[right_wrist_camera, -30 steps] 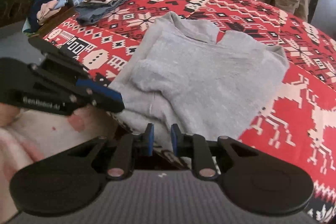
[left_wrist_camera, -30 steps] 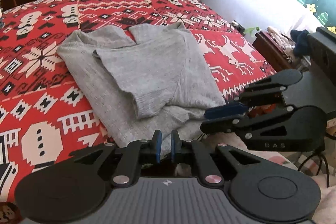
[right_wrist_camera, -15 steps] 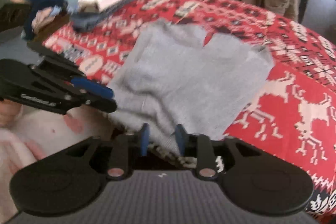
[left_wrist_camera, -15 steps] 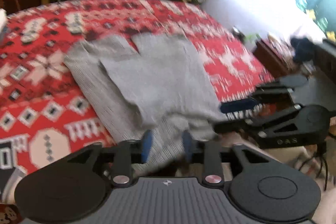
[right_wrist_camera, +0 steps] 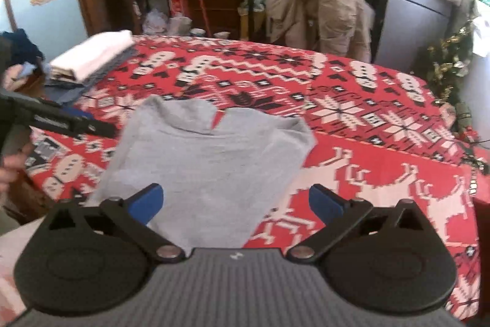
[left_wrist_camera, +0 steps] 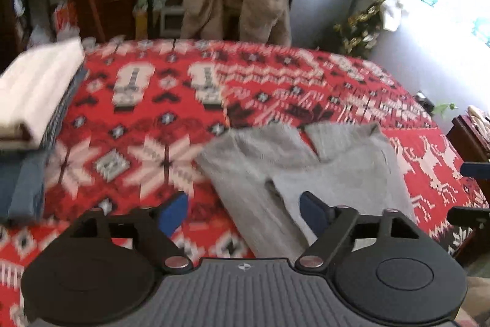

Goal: Fold clothes
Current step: 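Open both grippers and move them toward the shirt's side edge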

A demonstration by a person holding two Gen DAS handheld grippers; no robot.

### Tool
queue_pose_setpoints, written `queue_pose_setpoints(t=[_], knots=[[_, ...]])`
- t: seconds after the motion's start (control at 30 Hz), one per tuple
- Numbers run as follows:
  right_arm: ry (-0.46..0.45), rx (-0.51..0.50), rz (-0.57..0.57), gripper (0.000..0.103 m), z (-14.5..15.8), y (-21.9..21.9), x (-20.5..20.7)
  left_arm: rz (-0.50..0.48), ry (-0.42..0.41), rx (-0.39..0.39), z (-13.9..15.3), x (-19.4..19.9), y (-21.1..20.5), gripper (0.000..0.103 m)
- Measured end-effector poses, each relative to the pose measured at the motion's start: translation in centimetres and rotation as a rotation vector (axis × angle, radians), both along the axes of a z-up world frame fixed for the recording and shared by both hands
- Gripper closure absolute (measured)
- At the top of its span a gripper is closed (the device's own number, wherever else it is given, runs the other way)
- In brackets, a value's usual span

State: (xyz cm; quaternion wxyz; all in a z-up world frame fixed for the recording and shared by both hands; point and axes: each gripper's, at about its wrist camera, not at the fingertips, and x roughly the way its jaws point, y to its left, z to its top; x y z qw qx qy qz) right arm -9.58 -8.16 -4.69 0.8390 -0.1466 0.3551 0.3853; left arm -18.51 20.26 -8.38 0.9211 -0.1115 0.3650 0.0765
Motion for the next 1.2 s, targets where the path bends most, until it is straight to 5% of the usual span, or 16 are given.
queue_pose_setpoints(t=[0.33,0.43,0.57,0.63,0.7,0.93,1.2], knots=[[-0.031,-0.014,0.009,0.001,-2.1,0.7,4.0,-0.084,0.044,0.049,-1.5,2.4,2.5,0.017],[0.003,0.016,-0.004,0.003,-2.5,0.8,6.2,-0.130,0.026,0.055,-1.9,3.2,3.5,0.034],[0.036,0.019,0.007,0.028,-3.1,1.1,9.9,-0.227,0.046,0.129,-2.4,4.7,4.1,0.061],[0.027,-0.018,0.050,0.041,-3.5,1.5,11.5,-0.292,0.058,0.167,-2.5,5.5,4.3,0.064],[0.017,-0.064,0.106,0.065,-3.9,2.0,12.9,-0.353,0.053,0.178,-2.2,6.2,4.6,0.064],[-0.036,-0.179,0.332,0.065,-5.2,4.2,16.0,-0.537,0.061,0.253,-1.7,8.6,5.0,0.064],[-0.052,-0.265,0.579,0.065,-5.8,7.0,16.6,-0.702,0.119,0.237,-1.8,9.6,5.1,0.062]])
